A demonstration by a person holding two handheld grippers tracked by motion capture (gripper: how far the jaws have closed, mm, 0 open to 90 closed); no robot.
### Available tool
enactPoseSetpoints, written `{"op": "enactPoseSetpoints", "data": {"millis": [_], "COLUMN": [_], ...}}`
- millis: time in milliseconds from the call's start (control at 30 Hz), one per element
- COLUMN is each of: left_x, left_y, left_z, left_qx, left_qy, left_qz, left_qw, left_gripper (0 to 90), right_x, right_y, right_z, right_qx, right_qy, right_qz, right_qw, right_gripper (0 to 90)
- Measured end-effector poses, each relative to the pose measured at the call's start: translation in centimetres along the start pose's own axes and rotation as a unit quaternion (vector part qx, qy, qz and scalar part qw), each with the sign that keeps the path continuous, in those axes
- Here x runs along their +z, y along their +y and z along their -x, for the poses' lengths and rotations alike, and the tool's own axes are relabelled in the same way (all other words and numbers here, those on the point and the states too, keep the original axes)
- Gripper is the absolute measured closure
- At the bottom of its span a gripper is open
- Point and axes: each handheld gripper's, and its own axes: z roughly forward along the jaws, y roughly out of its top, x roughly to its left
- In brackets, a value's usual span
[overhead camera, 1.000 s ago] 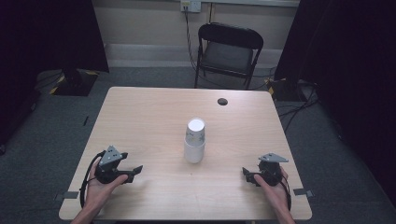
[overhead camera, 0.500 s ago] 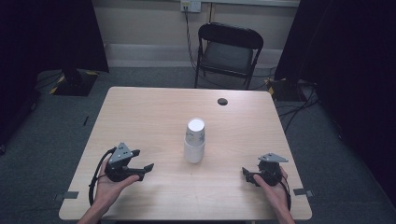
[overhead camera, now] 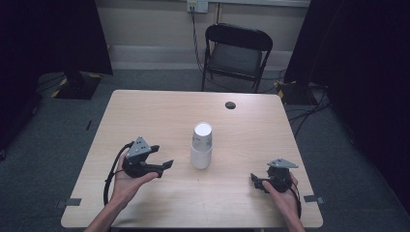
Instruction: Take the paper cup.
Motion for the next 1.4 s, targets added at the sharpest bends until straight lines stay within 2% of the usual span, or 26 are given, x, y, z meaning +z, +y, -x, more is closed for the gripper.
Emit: {"op": "enactPoseSetpoints", "data": {"millis": [100, 200, 433, 500, 533, 600, 700, 800, 1100, 1133, 1300, 1333, 1367, 1400], "left_x": [0.5, 1.3, 2.3, 2.5, 2.7, 3.2, 3.7, 3.9, 4.1, 4.1, 4.4, 4.7, 4.9, 5.0], "left_y": [0.6, 1.5, 3.3, 3.7, 3.8, 4.1, 4.7, 5.2, 7.1, 7.4, 8.2, 8.6, 8.8, 8.9], "left_z": [0.2, 0.6, 0.9, 0.9, 0.9, 0.9, 0.8, 0.5, 0.6, 0.7, 1.1, 1.6, 1.8, 1.9], "left_qx": [0.002, 0.013, 0.009, 0.004, 0.000, -0.002, 0.003, -0.004, 0.004, 0.008, 0.016, 0.035, 0.045, 0.044], "left_qy": [-0.005, -0.017, -0.023, -0.020, -0.019, -0.026, -0.017, -0.020, -0.034, -0.040, -0.046, -0.045, -0.042, -0.044], "left_qz": [-0.003, -0.009, 0.007, 0.026, 0.028, 0.023, 0.019, 0.024, 0.042, 0.044, 0.044, 0.038, 0.033, 0.036], "left_qw": [1.0000, 0.9997, 0.9997, 0.9994, 0.9994, 0.9994, 0.9997, 0.9995, 0.9986, 0.9982, 0.9979, 0.9976, 0.9976, 0.9974], "left_gripper": [25.3, 25.5, 24.9, 24.9, 24.8, 22.0, 19.5, 19.1, 18.5, 18.4, 17.6, 17.6, 17.6, 17.6], "right_x": [0.0, 0.0, 0.0, 0.0, 0.0, 0.0, 0.0, 0.0, 0.0, 0.0, 0.0, 0.0, 0.0, 0.0], "right_y": [0.0, 0.0, 0.0, 0.0, 0.0, 0.0, 0.0, 0.0, 0.0, 0.0, 0.0, 0.0, 0.0, 0.0], "right_z": [0.0, 0.0, 0.0, 0.0, 0.0, 0.0, 0.0, 0.0, 0.0, 0.0, 0.0, 0.0, 0.0, 0.0], "right_qx": [0.000, 0.000, 0.000, 0.000, 0.000, 0.000, 0.000, 0.000, 0.000, 0.000, 0.000, 0.000, 0.000, 0.000], "right_qy": [0.000, 0.000, 0.000, 0.000, 0.000, 0.000, 0.000, 0.000, -0.001, 0.000, 0.000, 0.000, 0.000, 0.000], "right_qz": [0.000, 0.000, 0.000, 0.000, 0.000, 0.000, 0.000, 0.000, 0.000, 0.000, 0.000, 0.000, 0.000, 0.000], "right_qw": [1.0000, 1.0000, 1.0000, 1.0000, 1.0000, 1.0000, 1.0000, 1.0000, 1.0000, 1.0000, 1.0000, 1.0000, 1.0000, 1.0000], "right_gripper": [11.4, 11.3, 11.3, 11.3, 11.3, 11.3, 11.3, 11.4, 11.4, 11.3, 11.3, 11.3, 11.3, 11.3]}}
